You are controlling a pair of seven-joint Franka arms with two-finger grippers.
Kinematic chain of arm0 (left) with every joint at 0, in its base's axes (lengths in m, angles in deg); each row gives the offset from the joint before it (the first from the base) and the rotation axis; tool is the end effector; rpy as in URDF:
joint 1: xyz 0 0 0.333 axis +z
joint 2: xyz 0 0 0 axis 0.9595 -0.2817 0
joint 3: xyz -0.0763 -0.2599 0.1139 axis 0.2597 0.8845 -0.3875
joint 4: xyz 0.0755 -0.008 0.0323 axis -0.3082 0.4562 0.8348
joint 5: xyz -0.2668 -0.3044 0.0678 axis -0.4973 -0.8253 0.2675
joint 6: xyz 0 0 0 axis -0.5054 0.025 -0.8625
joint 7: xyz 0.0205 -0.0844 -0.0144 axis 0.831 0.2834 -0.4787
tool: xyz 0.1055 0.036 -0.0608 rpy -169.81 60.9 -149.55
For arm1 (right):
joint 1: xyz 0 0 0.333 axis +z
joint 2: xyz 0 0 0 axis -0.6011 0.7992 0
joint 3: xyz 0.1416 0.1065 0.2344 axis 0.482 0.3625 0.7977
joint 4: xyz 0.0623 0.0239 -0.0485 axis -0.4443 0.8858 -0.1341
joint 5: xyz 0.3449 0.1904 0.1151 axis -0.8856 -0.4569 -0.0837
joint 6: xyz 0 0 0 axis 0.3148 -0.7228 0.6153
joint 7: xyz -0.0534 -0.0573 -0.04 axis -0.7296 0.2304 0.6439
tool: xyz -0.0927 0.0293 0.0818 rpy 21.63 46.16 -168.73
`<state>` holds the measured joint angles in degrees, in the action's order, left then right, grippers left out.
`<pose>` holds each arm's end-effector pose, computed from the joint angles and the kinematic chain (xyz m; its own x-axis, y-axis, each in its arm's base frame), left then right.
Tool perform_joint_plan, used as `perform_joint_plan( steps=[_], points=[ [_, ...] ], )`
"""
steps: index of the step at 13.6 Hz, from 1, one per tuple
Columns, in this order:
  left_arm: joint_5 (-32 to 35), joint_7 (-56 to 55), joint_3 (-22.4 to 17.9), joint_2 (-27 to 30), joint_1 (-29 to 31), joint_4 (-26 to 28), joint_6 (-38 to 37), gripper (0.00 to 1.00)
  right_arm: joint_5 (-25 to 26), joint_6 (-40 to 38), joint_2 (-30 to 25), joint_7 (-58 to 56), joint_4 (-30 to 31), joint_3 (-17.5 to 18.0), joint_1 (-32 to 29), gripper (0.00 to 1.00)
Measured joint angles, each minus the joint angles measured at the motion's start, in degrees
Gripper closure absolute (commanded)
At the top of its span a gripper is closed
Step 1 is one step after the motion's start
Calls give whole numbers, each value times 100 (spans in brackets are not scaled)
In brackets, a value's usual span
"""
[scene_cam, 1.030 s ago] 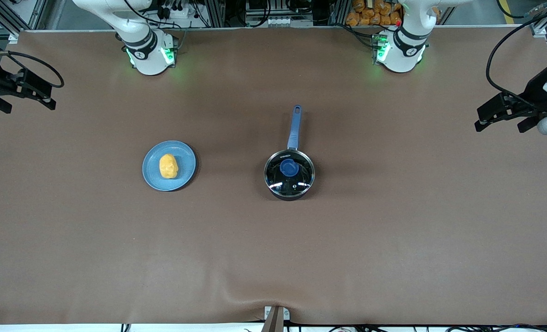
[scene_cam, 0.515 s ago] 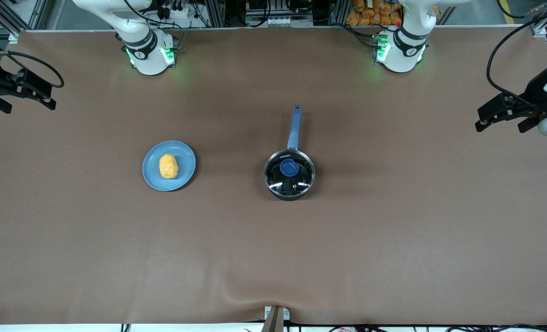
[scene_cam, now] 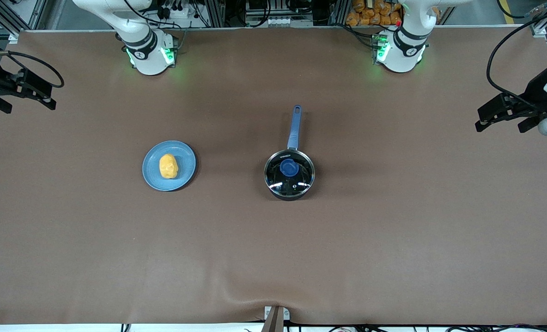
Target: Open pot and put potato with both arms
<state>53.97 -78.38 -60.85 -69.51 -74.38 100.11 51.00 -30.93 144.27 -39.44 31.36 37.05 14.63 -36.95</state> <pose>0.5841 -0.0536 0.6071 0.9984 0.0001 0.0559 -0.0028 -0.9987 0.0505 0.5479 0.0187 0.6306 0.9969 0.0789 -0.0005 0.0789 -0.9969 -0.0081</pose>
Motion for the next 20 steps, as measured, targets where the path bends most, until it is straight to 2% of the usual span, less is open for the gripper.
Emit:
perform_joint_plan(
  steps=[7,9,11,14,20],
  points=[
    [-9,-114,42,0,-25,18,5,0,-35,-10,0,0,0,-6,-2,0],
    [-39,-622,247,-22,-111,63,6,0,-51,-16,0,0,0,-7,-3,0],
    [-41,-1376,668,-125,-262,107,109,0,-56,-19,1,0,-1,-9,-3,0],
    [-5,-2557,1081,-488,-797,148,423,0,-59,-23,2,0,-3,-12,-5,0],
    [234,-4215,1107,-1502,-2025,177,1316,0,-87,-29,3,0,-5,-15,-6,0]
  ],
)
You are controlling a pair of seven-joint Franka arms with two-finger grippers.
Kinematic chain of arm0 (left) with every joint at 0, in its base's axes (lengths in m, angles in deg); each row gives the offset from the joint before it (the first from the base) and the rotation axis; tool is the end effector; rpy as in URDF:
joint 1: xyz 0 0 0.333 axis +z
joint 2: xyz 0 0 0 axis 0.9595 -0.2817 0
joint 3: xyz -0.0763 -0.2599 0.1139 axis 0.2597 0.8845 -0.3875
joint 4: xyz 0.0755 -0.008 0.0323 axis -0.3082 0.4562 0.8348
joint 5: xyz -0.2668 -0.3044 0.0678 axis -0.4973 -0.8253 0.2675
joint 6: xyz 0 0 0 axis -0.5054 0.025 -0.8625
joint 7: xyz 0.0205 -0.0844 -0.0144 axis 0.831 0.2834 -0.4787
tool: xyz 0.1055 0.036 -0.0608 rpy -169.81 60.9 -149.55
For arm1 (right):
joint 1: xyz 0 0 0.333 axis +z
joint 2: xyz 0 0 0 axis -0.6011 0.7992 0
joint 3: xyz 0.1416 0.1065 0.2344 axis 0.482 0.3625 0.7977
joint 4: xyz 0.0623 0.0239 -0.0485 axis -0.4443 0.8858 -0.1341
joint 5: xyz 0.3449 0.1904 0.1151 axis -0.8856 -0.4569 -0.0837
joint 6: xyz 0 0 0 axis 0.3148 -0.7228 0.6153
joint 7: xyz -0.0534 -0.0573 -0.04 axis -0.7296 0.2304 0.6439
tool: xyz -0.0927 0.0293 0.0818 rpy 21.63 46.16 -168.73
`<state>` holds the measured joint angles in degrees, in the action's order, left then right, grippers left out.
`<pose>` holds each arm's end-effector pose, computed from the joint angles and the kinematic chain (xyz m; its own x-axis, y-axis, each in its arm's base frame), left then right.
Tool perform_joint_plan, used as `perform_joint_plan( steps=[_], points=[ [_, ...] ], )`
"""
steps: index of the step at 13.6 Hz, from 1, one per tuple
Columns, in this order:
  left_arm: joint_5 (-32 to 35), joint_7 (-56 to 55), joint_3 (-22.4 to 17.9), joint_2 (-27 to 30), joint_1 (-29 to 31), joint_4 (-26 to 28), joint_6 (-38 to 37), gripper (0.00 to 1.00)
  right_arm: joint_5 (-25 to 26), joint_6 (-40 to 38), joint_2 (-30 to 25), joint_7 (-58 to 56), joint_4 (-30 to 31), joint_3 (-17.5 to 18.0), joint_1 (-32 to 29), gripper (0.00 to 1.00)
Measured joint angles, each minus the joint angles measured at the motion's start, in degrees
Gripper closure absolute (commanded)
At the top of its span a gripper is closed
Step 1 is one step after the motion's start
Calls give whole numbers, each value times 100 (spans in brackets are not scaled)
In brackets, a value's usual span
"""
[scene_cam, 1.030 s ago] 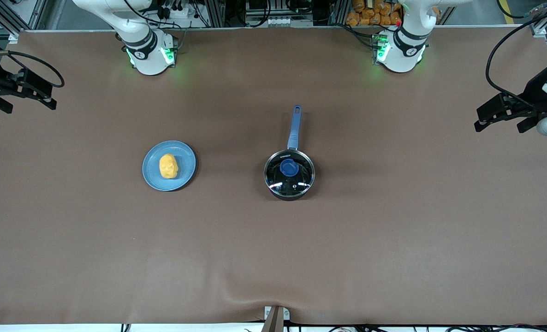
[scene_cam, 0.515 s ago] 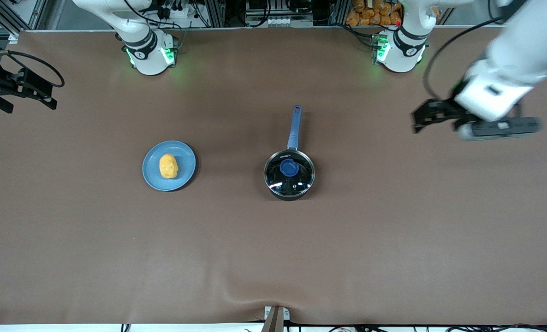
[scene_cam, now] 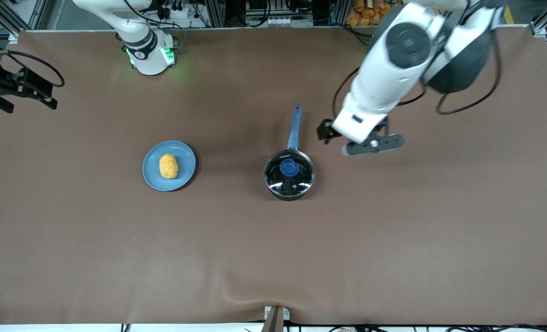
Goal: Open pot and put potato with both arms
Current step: 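Move the left gripper over the saucepan's glass lid, then lower the left gripper and grasp the lid's blue knob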
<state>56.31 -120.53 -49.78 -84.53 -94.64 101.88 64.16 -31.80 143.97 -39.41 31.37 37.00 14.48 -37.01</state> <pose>0.5453 -0.3771 0.4539 0.9788 0.1975 -0.0540 0.2006 -0.9779 0.0590 0.5474 0.0187 0.6303 0.9970 0.0769 -0.0046 0.0768 -0.9968 -0.0235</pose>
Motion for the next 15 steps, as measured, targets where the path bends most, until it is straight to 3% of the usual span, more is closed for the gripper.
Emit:
perform_joint_plan(
  steps=[5,15],
  points=[
    [255,-622,-1,-819,-422,4,774,0,-2,-1,0,0,-2,0,0,0],
    [299,-1096,-28,-1531,-742,-7,1672,0,-3,-2,0,0,-2,-4,-2,0]
  ],
)
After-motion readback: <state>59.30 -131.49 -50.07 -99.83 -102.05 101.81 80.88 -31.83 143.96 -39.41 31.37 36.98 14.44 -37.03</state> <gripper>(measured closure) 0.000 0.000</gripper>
